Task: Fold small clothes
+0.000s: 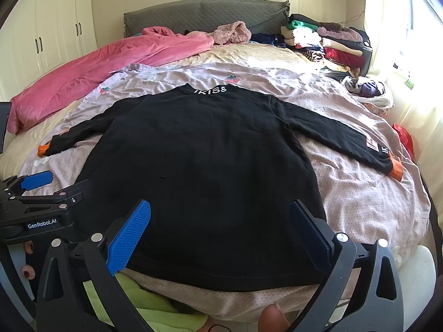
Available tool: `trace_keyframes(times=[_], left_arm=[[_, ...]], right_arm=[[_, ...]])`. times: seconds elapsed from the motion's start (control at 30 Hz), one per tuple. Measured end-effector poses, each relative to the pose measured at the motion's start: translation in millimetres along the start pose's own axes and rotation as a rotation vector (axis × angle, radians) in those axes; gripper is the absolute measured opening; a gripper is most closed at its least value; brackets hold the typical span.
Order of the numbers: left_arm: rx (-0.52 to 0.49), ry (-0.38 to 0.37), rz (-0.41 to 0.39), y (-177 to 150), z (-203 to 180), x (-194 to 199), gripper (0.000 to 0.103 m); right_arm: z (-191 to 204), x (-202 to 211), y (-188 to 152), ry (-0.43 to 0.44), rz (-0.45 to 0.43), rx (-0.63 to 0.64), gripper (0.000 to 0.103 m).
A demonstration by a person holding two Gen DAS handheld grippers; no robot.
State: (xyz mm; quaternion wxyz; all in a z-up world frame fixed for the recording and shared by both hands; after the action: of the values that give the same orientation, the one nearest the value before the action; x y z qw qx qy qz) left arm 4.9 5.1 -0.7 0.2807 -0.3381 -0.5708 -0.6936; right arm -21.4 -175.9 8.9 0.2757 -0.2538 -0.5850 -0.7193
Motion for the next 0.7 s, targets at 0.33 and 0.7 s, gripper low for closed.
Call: trace_keyframes(times=[0.33, 0.7], left_arm=[[0.006, 0.003, -0.008, 0, 2, 1, 0.094], [0.009, 0.010, -0.015, -1, 4, 4, 0.094]], right_arm=[[10, -1, 3, -0.003, 0.012, 0.023, 0.099], [11, -1, 3, 0.001, 0.006, 0.021, 0.099]])
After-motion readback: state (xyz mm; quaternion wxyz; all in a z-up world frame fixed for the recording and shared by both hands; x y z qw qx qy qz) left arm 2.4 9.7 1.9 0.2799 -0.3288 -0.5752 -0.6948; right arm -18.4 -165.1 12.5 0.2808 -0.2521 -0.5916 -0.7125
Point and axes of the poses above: each gripper's, at about its wrist camera, not at the fingertips, and x roughly against the way its jaws point, z to its left, y to its top, the point moved 1 cm from there along -x, roughly the way its jaws point, and after that the axes turned 13 degrees about -x, right-handed, at the moved point
